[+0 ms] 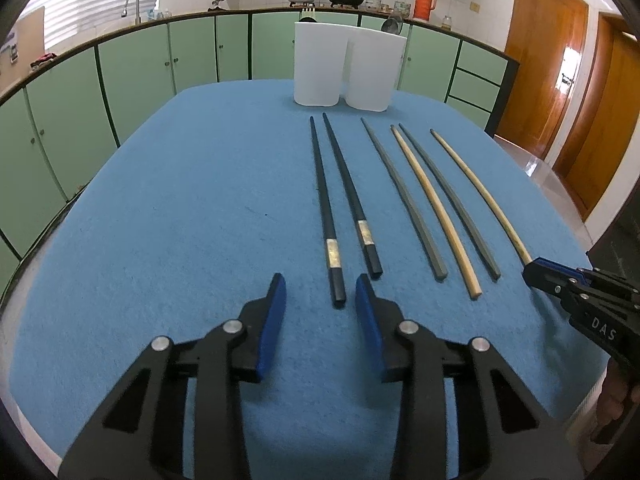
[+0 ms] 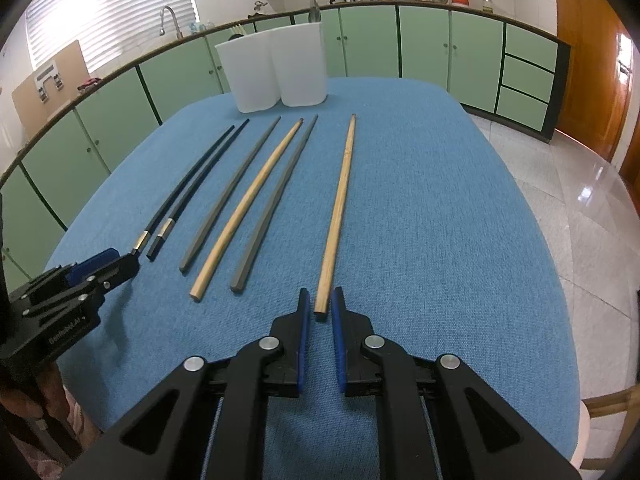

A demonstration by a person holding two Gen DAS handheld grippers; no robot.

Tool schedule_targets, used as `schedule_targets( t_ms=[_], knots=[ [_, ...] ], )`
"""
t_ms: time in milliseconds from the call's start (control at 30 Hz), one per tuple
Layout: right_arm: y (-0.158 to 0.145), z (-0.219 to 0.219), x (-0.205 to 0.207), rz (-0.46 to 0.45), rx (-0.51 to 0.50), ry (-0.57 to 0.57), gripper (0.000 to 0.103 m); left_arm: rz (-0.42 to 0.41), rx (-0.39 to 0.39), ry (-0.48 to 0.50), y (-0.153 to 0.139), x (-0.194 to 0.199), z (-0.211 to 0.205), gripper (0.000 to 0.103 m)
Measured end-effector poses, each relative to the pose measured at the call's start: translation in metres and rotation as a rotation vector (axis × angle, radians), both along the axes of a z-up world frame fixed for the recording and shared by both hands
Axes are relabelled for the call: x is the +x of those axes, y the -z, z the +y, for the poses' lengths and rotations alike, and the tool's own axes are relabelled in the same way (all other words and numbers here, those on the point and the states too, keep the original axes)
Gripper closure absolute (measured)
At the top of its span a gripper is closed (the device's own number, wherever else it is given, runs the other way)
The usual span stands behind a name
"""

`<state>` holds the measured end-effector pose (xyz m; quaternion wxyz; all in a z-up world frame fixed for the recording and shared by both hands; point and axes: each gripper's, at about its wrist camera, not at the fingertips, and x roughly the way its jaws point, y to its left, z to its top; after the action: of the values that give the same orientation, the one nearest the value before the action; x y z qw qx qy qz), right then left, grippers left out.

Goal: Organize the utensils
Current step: 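Close the right tool on the wooden chopstick while the left tool closes on the black chopsticks, then lift the black chopstick with the left tool while the right tool lifts the wooden chopstick toward the holder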

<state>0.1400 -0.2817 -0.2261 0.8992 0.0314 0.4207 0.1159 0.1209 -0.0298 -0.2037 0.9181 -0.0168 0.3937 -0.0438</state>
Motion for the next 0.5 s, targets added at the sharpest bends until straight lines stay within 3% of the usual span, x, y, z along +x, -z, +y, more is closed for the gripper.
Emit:
schedule_targets(
  t_ms=[133,500],
  knots=[
    [0.0008,0.0006,-0.0007,-0.004,-0.005,0.002,0.092,-0.002,-0.002,0.018,0.0003,-0.0014,-0.0031,0.094],
    [-0.0007,0.0032,0.0006,-0.006,-0.018,0.013,0.095,-0.007,-0.006,0.018,-0.0011,-0.0011,-0.0056,0.097]
  ],
)
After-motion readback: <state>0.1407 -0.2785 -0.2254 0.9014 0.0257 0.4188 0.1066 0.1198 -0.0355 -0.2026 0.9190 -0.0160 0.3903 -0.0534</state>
